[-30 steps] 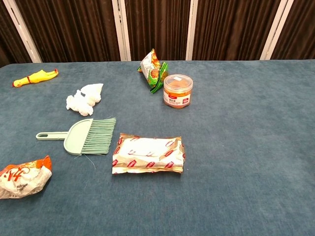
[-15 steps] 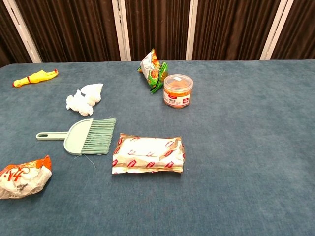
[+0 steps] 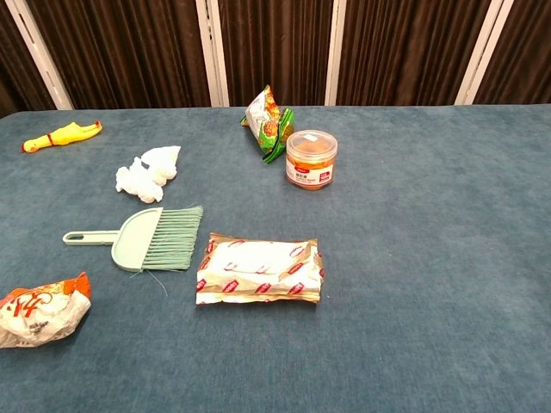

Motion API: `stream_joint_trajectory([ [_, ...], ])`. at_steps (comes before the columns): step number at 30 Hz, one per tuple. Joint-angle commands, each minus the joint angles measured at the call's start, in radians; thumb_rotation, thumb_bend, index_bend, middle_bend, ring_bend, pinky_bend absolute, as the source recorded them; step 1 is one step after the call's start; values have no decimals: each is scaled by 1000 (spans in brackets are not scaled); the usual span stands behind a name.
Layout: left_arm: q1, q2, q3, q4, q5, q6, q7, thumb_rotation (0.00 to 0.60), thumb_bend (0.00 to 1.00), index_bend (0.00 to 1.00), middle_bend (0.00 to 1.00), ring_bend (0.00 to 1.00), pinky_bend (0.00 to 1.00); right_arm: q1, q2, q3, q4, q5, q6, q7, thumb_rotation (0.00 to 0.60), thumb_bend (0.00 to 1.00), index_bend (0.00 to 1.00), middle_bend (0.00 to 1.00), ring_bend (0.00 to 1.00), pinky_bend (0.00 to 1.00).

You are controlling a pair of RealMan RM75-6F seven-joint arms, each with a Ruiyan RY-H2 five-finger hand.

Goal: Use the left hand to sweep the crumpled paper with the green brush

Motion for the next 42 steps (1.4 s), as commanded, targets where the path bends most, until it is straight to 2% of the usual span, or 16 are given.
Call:
stream_joint_trajectory([
  [1, 0, 1, 0, -2, -2, -2, 1, 600, 40, 0, 0, 0, 44, -1, 0, 0, -1, -1, 2, 0, 600, 344, 0, 0, 0, 0],
  [11, -6, 1, -3, -11, -6, -10, 9, 600, 41, 0, 0, 0, 44, 0, 0, 0, -3, 2, -2, -3, 600, 344, 0, 0, 0, 0],
  [14, -10, 2, -5, -18, -3, -12, 20, 600, 41, 0, 6, 45, 108, 1, 0, -1, -4, 1, -4, -1, 600, 344, 0, 0, 0, 0],
  [15, -14, 3, -8, -20, -1, -12, 27, 600, 43, 0, 23, 109, 188, 1, 0, -1, -4, 1, -4, 0, 600, 343, 0, 0, 0, 0],
  [17, -25, 4, -19, -31, 0, -15, 47, 600, 55, 14, 115, 305, 376, 2, 1, -1, -4, 1, -6, 2, 600, 343, 0, 0, 0, 0],
  [18, -37, 4, -29, -43, -4, -24, 62, 600, 68, 51, 209, 448, 503, 3, 1, -1, -5, 1, -7, 5, 600, 343, 0, 0, 0, 0],
  [20, -68, 2, -50, -67, -14, -55, 90, 600, 106, 188, 404, 706, 740, 4, 1, 0, -6, 2, -7, 8, 600, 344, 0, 0, 0, 0],
  [22, -109, -3, -74, -100, -43, -111, 114, 600, 128, 301, 497, 850, 878, 5, 1, 0, -6, 2, -9, 11, 600, 344, 0, 0, 0, 0],
  [25, -173, -20, -114, -130, -108, -197, 174, 600, 133, 394, 574, 947, 978, 6, 1, -1, -7, 1, -11, 12, 600, 343, 0, 0, 0, 0],
  [28, -240, -50, -156, -149, -208, -289, 257, 600, 134, 408, 586, 979, 1000, 7, 1, -1, -9, 2, -12, 16, 600, 344, 0, 0, 0, 0],
  [33, -350, -113, -203, -149, -421, -420, 425, 600, 177, 398, 549, 983, 1000, 6, 5, 0, -9, 6, -12, 28, 600, 343, 0, 0, 0, 0],
  [37, -420, -165, -214, -117, -543, -461, 541, 600, 256, 322, 449, 977, 998, 6, 8, -1, -11, 9, -13, 37, 600, 343, 0, 0, 0, 0],
  [39, -452, -193, -215, -103, -607, -476, 591, 600, 281, 267, 431, 959, 994, 6, 10, 0, -12, 11, -14, 39, 600, 343, 0, 0, 0, 0],
  [41, -478, -214, -214, -98, -658, -483, 625, 600, 296, 223, 505, 950, 991, 6, 12, -1, -14, 12, -15, 43, 600, 343, 0, 0, 0, 0],
  [42, -488, -221, -212, -95, -673, -482, 640, 600, 302, 212, 610, 963, 992, 6, 12, -1, -14, 13, -16, 43, 600, 343, 0, 0, 0, 0],
])
